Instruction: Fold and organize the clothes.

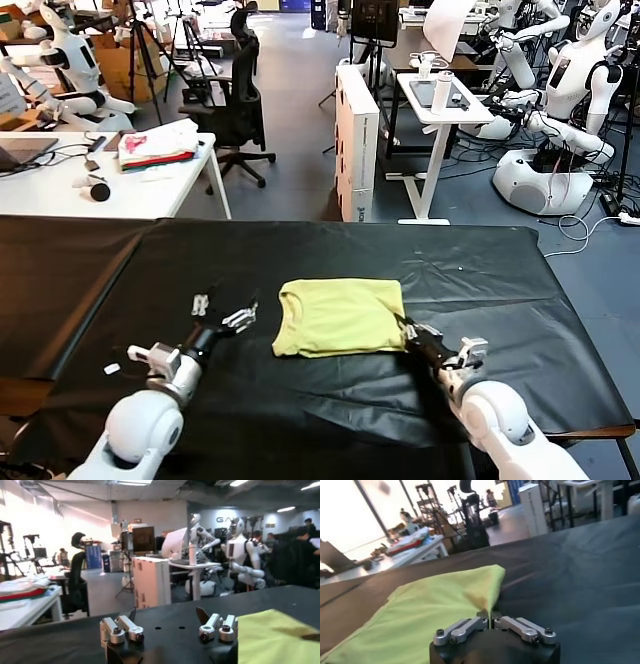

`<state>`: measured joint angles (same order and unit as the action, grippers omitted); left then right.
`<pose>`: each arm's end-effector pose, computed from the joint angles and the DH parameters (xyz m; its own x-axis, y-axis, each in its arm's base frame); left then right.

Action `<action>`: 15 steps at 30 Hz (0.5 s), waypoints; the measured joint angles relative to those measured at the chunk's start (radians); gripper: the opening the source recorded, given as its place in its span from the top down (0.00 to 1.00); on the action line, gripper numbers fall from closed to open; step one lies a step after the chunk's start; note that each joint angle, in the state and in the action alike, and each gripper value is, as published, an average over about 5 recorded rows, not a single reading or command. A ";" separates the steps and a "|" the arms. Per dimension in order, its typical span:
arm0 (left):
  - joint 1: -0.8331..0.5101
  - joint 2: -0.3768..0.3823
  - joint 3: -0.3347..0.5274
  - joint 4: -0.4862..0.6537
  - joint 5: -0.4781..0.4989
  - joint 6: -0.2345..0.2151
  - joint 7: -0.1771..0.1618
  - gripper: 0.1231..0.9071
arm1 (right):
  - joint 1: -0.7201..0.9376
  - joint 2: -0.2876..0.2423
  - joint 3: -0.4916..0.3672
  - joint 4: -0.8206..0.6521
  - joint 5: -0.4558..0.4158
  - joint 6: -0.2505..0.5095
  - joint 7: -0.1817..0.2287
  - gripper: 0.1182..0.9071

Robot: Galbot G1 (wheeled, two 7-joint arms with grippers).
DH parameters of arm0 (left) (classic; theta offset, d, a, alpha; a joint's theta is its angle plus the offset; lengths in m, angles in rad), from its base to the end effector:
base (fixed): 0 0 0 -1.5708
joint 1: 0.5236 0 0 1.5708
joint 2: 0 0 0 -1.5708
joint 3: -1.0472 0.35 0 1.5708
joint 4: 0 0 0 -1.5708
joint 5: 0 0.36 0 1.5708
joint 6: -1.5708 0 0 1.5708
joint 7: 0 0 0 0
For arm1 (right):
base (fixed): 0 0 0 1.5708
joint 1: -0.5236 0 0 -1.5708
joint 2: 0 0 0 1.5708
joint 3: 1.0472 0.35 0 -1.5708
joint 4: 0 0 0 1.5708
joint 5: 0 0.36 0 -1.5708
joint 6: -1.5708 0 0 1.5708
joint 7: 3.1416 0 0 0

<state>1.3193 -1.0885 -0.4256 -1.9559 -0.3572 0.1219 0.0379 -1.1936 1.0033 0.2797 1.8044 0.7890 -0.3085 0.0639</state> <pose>0.2646 0.0707 -0.2871 -0.9552 0.2813 0.0920 0.2881 0.9550 0.0711 0.2968 -0.0720 -0.3170 -0.8694 -0.3227 0.3741 -0.2366 0.9367 0.2582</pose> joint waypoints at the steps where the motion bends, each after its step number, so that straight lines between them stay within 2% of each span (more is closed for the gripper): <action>1: 0.002 0.001 -0.005 0.001 0.000 0.000 -0.001 0.00 | -0.004 -0.006 0.007 0.006 -0.004 -0.011 0.004 0.88; 4: 0.008 0.002 -0.020 0.003 -0.004 0.003 -0.003 0.00 | -0.023 -0.025 0.032 0.031 -0.034 -0.033 0.008 0.72; 7: 0.014 0.002 -0.036 0.003 -0.013 0.007 -0.006 0.00 | -0.048 -0.047 0.064 0.058 -0.089 -0.014 -0.020 0.50; 12: 0.026 0.004 -0.071 0.004 -0.033 0.011 -0.011 0.00 | -0.087 -0.094 0.116 0.078 -0.215 0.107 -0.103 0.13; 15: 0.042 0.003 -0.100 -0.002 -0.059 0.012 -0.022 0.00 | -0.107 -0.119 0.137 0.081 -0.278 0.213 -0.117 0.02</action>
<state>1.3610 -1.0856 -0.5252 -1.9577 -0.4160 0.1334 0.0156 -1.3008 0.8843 0.4169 1.8859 0.5111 -0.0958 -0.0528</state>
